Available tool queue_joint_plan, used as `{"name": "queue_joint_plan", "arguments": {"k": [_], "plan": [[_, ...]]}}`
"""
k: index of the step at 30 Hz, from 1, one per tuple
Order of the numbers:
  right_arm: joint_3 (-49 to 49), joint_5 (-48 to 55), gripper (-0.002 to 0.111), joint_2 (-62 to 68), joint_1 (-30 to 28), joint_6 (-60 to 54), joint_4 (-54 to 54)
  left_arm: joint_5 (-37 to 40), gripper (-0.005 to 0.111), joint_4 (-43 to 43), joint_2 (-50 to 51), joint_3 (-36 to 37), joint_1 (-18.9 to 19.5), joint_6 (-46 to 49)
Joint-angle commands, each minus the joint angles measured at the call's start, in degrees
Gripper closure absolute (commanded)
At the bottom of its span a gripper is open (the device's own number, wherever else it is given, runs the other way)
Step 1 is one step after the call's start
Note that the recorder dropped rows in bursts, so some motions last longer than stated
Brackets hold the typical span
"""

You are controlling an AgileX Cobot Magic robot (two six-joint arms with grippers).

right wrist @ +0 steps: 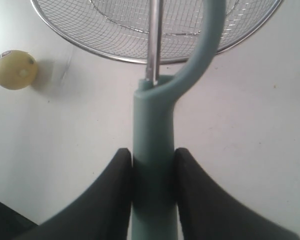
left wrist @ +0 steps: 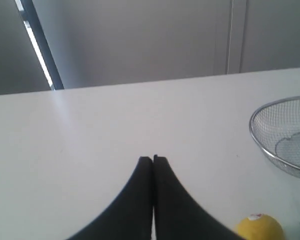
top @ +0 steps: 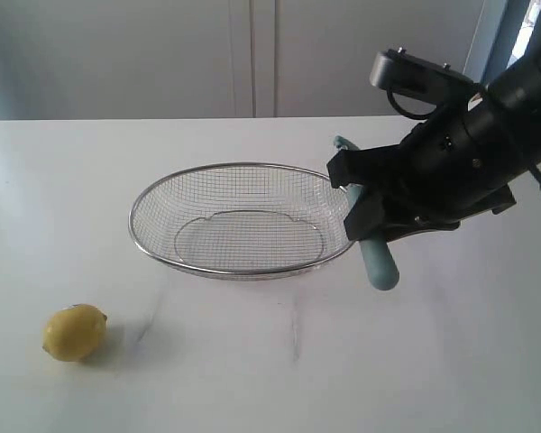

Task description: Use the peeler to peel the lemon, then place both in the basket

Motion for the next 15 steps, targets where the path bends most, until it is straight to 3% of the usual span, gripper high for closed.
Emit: {"name": "queue_joint_plan", "arguments": {"k": [1,8,15], "plan": [[-0.5,-0.9,0.108,-0.2,-0.3,-0.6,-0.1,5.0,0.107,-0.2,6.6,-4.3,0.1,-0.4],[-0.5,-2.2,0.108,-0.2,-0.3,-0.6,0.1,6.6,0.107,-0.2,15.7,-8.1,0.1,-0.4],[-0.5,-4.1,0.108,-0.2,-0.3,-2.5,0.1,13.7,0.107,-0.2,22.9,-10.5,0.1,0.1]]}}
